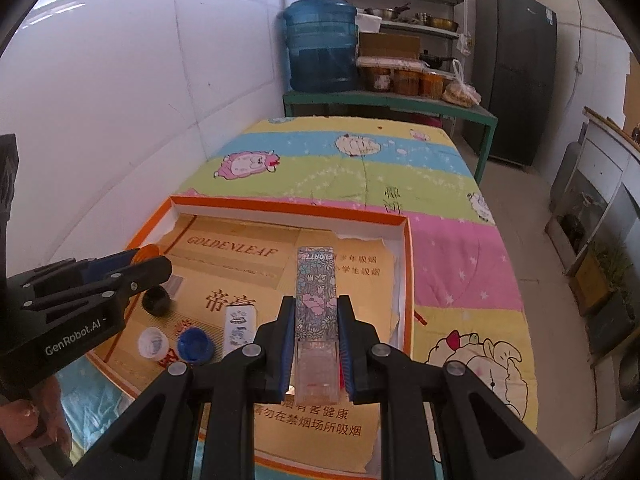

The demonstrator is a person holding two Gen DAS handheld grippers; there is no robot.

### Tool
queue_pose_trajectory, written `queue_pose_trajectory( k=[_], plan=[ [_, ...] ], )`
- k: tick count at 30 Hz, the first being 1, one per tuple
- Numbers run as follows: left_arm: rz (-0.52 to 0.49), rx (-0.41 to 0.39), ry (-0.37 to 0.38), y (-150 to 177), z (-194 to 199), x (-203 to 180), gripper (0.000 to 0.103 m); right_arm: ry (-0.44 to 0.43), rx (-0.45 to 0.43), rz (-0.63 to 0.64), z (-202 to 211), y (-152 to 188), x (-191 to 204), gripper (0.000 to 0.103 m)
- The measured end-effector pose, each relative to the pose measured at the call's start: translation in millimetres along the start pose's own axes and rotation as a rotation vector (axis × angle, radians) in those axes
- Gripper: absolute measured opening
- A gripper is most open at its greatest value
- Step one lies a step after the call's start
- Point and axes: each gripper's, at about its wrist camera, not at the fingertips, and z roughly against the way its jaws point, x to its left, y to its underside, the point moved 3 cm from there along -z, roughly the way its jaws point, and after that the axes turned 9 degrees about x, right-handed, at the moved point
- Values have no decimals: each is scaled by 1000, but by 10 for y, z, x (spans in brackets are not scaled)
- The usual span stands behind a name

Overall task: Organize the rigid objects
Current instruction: 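Open the right tool to drop the clear packet while the left tool lowers the orange cap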

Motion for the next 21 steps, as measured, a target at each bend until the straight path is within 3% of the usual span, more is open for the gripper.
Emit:
queue_pose_trajectory(
  k=[21],
  plan=[
    [-1, 91, -18, 113, -482, -2, 31, -21, 72, -2, -363, 123, -61, 20]
  ],
)
